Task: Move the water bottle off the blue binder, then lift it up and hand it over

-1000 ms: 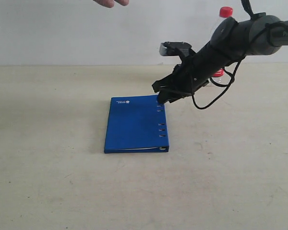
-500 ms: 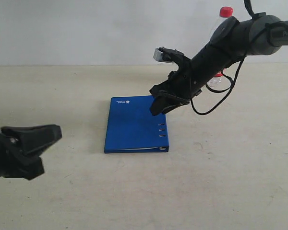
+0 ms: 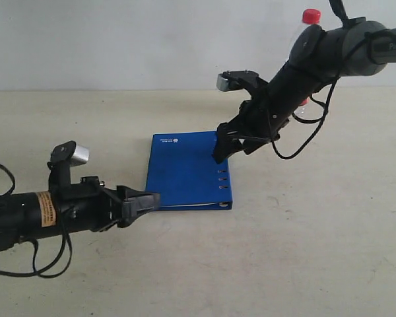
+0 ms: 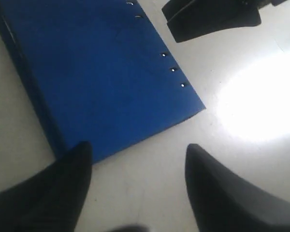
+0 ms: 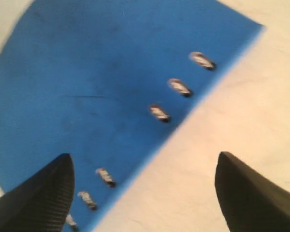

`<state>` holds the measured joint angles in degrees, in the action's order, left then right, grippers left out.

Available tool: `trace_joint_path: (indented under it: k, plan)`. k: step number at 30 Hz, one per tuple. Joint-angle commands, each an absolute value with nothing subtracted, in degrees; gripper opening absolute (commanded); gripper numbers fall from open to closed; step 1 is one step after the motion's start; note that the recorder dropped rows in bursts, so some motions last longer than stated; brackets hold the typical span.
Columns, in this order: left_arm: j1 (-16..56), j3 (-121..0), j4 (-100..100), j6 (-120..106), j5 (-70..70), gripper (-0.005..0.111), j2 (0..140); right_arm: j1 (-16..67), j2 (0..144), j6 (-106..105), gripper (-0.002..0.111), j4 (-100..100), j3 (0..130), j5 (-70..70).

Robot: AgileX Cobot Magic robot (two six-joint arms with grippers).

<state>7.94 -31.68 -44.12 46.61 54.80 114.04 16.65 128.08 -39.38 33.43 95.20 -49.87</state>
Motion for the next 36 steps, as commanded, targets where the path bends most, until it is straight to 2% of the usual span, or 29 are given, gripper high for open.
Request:
trace_joint_path:
  k: [1,13,25,36]
  plan:
    - [8.3,-36.4,-46.5,51.5,52.9,0.056,115.4,16.5,128.0,-33.1,0.071,29.2,94.7,-45.6]
    - [8.3,-48.9,-55.0,55.8,28.7,0.056,115.2,16.5,129.8,-39.1,0.071,38.8,94.7,-49.2]
    - [7.6,-53.6,-57.8,54.7,26.5,0.056,117.6,16.5,129.8,-40.5,0.071,47.2,94.7,-55.0]
    - [7.2,-53.9,-58.0,54.7,27.6,0.056,118.7,16.5,135.4,-38.5,0.071,47.2,94.7,-48.6]
